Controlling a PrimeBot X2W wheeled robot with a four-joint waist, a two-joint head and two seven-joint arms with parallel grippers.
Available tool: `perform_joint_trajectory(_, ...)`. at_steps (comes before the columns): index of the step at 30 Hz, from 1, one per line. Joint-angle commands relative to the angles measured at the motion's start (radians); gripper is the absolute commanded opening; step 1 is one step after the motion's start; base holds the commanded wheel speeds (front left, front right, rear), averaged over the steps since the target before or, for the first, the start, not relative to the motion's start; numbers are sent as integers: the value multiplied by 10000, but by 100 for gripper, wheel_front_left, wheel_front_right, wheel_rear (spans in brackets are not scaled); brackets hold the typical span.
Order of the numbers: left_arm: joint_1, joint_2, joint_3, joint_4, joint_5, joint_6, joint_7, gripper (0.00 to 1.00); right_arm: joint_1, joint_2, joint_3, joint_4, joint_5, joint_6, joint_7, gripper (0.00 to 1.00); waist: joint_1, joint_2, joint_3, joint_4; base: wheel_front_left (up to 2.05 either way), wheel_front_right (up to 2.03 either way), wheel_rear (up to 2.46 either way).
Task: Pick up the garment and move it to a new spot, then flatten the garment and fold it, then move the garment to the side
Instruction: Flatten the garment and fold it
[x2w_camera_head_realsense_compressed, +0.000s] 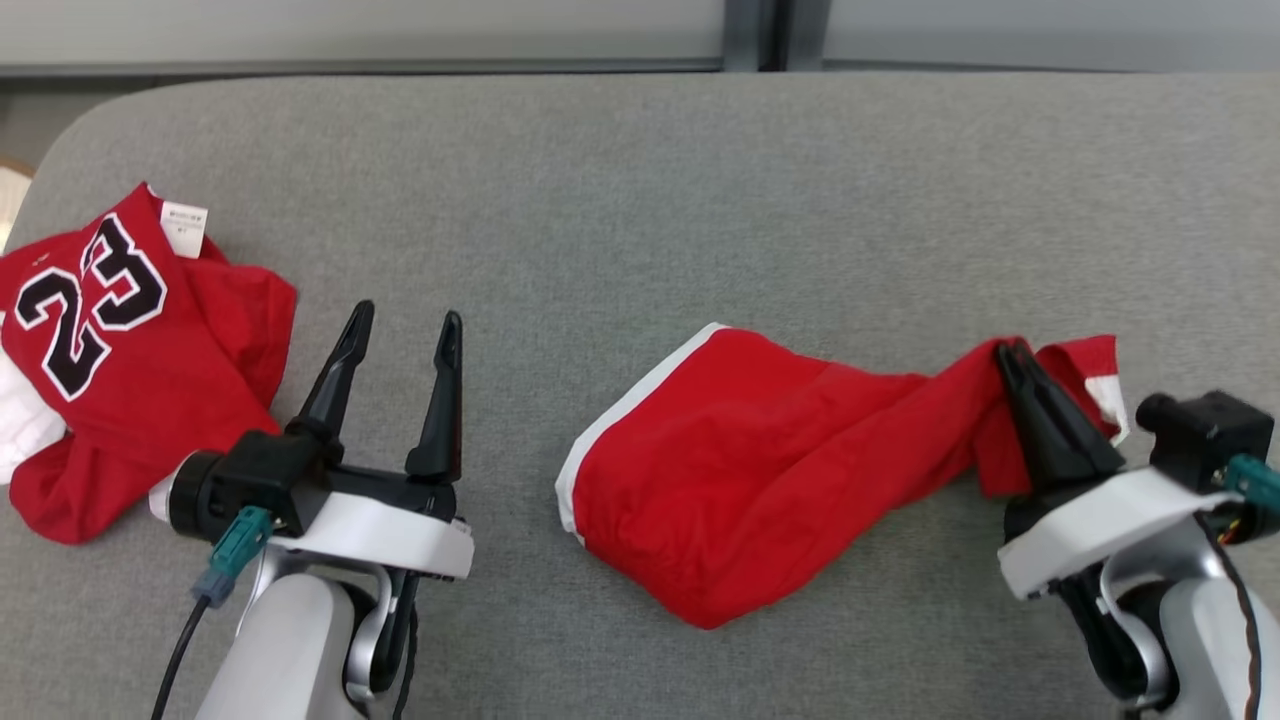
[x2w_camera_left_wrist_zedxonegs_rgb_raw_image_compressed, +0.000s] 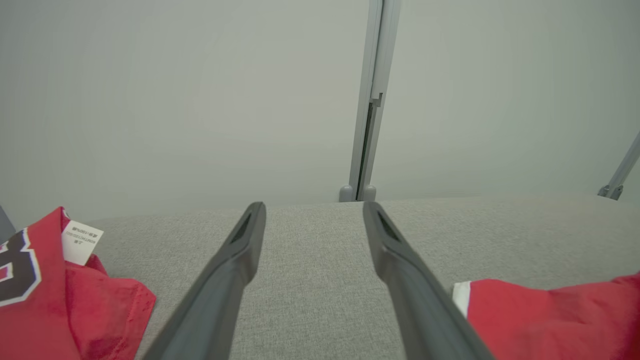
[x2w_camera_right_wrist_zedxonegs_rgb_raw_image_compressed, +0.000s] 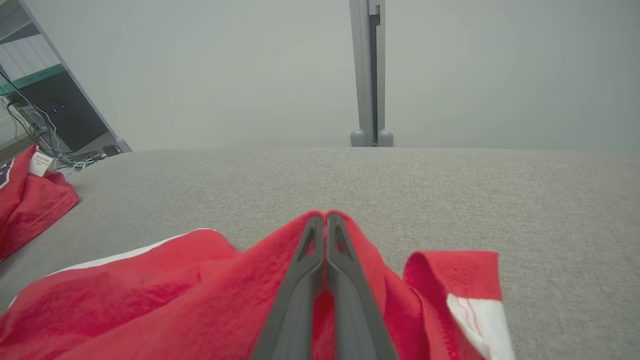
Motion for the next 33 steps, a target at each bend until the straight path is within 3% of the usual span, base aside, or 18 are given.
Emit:
perform_joint_trajectory(1, -306, -67, 5, -39, 104, -79, -18, 100, -478, -101, -17, 265, 120, 0, -64, 0, 0, 0, 470, 372, 0, 0, 0)
perform_joint_trajectory(8, -719, -359, 59, -27, 286, -254, -18, 100, -2084, -96, 257, 2001, 409, 0, -172, 0, 0, 0, 1040, 651, 0, 0, 0)
perform_joint_trajectory(9, -762, -386, 74, 0, 306, -274, -18, 100, -2312, -104, 338, 2292, 383, 0, -255, 11, 0, 0, 1073, 664, 0, 0, 0)
perform_joint_trajectory(10, -796, -412, 87, 22, 323, -294, -18, 100, -2520, -115, 395, 2589, 395, 0, -347, 44, 0, 0, 1097, 676, 0, 0, 0)
perform_joint_trajectory(11, -821, -441, 99, 49, 360, -323, -18, 100, -2713, -63, 450, 2853, 504, 0, -499, 92, 0, 0, 1112, 683, 0, 0, 0)
perform_joint_trajectory(12, -827, -462, 111, 76, 387, -352, -18, 100, -2874, -93, 527, 3070, 447, 0, -669, 100, 0, 0, 1112, 683, 0, 0, 0)
perform_joint_trajectory(17, -730, -520, 222, 180, 555, -399, -19, 100, -3188, -136, 709, 3602, 208, 0, -1847, 100, 0, 0, 936, 585, 0, 0, 0)
perform_joint_trajectory(23, -485, -524, 427, 198, 719, -411, -19, 100, -2860, -306, 527, 3322, -258, 0, -3010, 100, 0, 0, 557, 391, 0, 0, 0)
perform_joint_trajectory(33, 424, -454, 880, 78, 906, -369, -19, 100, -1009, -247, -163, 1648, -637, 0, -3166, 100, 0, 0, -442, -117, 0, 0, 0)
